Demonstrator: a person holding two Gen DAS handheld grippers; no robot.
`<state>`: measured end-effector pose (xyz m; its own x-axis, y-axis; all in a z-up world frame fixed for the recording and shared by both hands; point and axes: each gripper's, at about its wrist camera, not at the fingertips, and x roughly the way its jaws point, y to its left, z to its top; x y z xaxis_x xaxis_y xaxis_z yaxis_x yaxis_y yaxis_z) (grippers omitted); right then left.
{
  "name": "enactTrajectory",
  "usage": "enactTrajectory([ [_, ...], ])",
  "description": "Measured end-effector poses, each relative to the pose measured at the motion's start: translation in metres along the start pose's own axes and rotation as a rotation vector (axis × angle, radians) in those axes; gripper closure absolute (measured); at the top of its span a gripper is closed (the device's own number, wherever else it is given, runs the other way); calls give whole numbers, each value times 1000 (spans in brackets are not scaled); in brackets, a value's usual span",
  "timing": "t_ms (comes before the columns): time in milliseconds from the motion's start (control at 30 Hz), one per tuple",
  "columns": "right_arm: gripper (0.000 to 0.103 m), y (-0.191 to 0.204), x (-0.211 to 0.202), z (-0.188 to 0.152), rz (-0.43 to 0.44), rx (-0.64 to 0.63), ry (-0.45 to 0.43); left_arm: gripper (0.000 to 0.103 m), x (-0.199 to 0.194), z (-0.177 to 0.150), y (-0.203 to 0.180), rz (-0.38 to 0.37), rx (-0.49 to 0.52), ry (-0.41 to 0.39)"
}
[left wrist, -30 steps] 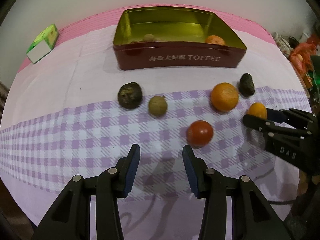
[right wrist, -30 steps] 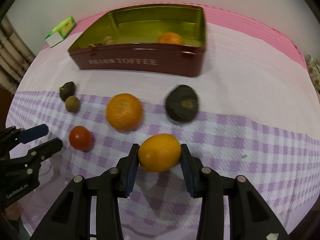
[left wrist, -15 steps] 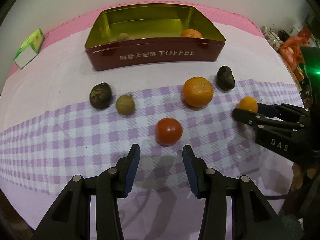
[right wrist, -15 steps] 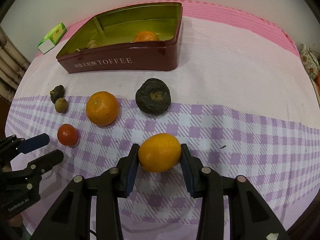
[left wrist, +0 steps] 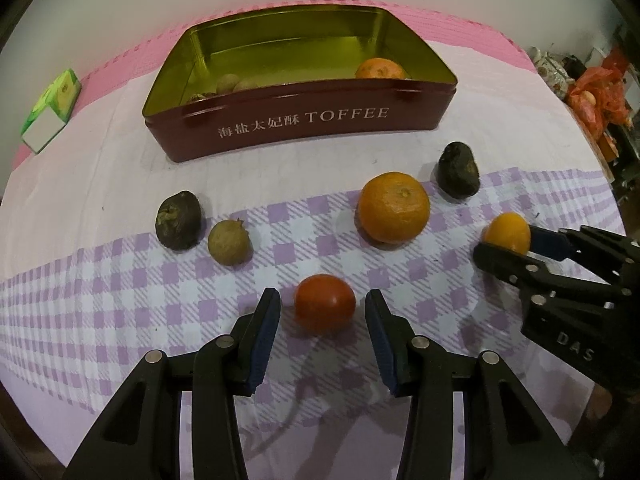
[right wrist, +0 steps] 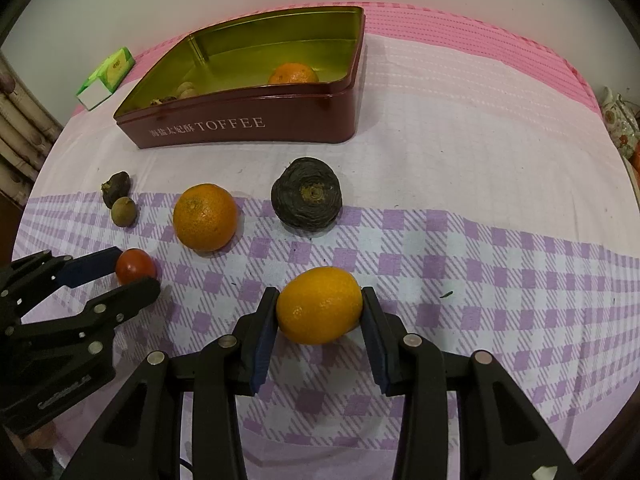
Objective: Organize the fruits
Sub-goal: 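Close the right tool on the yellow oval citrus while the left tool grasps a red tomato, then lift the yellow citrus and tomato and carry both over the toffee tin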
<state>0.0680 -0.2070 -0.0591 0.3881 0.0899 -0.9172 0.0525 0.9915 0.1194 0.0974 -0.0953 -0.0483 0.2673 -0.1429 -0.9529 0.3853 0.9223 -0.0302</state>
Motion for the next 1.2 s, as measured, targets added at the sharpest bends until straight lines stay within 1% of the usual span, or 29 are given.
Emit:
enactTrajectory([
  [67, 65, -1, 0, 0, 2, 3, 0, 58, 2, 0, 1, 0, -2, 2],
  [133, 65, -1, 0, -1, 1, 2, 0, 62, 2, 0, 1, 2, -2, -2],
  [200, 65, -2, 0, -1, 1, 3, -1, 71, 4, -1, 1, -12, -4, 1],
  [333, 65, -1, 0, -1, 1, 4, -2, 71, 5, -2, 2, -14, 2, -4],
  [833, 65, -1, 1, -1, -3, 2, -4, 71, -1, -7, 12, -22, -31, -16],
  [933, 66, 1, 1, -1, -15, -12, -8, 71, -1, -7, 13, -26, -36, -18],
  [1200, 66, 4, -2, -1, 0, -4, -8, 71, -6, -8, 20, -38, -56, -23],
])
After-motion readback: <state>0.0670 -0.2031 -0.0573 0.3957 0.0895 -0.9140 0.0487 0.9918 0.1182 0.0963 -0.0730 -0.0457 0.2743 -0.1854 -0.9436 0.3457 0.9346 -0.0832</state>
